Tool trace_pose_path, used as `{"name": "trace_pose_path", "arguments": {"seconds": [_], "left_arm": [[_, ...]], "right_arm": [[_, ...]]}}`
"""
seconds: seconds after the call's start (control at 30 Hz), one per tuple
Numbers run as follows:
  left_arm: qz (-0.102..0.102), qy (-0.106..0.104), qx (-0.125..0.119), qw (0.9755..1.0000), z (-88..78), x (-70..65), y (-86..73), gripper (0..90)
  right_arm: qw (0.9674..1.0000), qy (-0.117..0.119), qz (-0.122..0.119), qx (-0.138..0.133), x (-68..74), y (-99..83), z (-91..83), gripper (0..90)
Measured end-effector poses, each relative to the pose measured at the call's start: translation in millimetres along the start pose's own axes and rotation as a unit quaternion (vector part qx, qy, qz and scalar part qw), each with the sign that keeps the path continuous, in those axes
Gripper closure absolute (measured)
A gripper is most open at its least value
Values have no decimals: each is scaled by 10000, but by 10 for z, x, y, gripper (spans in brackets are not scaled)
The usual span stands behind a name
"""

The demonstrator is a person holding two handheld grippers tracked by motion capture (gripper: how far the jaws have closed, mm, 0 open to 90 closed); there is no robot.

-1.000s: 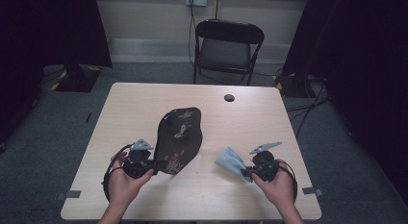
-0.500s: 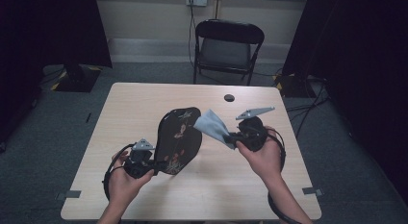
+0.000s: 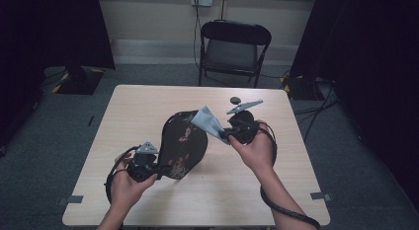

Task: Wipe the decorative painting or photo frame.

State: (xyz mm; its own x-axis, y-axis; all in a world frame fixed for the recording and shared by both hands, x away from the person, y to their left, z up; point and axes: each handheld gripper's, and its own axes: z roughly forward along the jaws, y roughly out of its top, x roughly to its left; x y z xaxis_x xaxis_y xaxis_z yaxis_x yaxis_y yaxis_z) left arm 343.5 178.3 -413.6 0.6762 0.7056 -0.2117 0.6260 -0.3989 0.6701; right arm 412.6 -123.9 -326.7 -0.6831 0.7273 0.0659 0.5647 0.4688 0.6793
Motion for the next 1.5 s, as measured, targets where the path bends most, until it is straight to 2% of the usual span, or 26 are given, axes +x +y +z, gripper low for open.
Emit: {"name": "trace_pose_path", "arguments": {"seconds": [0.23, 0.43, 0.6, 0.73, 0.87, 0.9, 1.0, 1.17, 1.3, 1.37, 1.4, 1.5], "left_arm": [[7, -12, -53, 10000, -4, 9, -15, 787], [30, -14, -42, 10000, -10, 7, -22, 787], [11, -10, -44, 10000, -14, 0, -21, 786], [-10, -10, -62, 10000, -15, 1, -20, 786], [-27, -5, -65, 10000, -16, -1, -21, 786], [-26, -7, -70, 10000, -15, -2, -21, 786], [-27, -7, -79, 10000, -16, -2, -21, 786], [-29, -3, -86, 10000, -15, -3, -18, 786], [-38, 20, -87, 10000, -15, -10, -13, 786], [-65, 12, -93, 9999, -13, -12, -14, 786], [-63, 10, -92, 9999, -13, -11, -14, 786], [-71, 13, -90, 9999, -13, -10, -13, 786]], "right_arm": [[9995, 4, -25, 312, 34, -119, 246, 828], [9984, 22, 1, 561, 37, -290, 483, 829], [9962, 14, 25, 872, 49, -475, 676, 828], [9941, 102, 99, 1076, 53, -655, 849, 828], [9920, 119, 73, 1251, 70, -766, 941, 827], [9920, 119, 73, 1251, 70, -766, 941, 827], [9894, 82, -5, 1453, 69, -843, 976, 827], [9896, 160, 78, 1430, 33, -957, 929, 826], [9911, 189, 152, 1307, -9, -973, 810, 826], [9930, 143, 129, 1166, -35, -910, 665, 825], [9930, 143, 129, 1166, -35, -910, 665, 825], [9950, 121, 107, 987, -60, -816, 499, 826]]}}
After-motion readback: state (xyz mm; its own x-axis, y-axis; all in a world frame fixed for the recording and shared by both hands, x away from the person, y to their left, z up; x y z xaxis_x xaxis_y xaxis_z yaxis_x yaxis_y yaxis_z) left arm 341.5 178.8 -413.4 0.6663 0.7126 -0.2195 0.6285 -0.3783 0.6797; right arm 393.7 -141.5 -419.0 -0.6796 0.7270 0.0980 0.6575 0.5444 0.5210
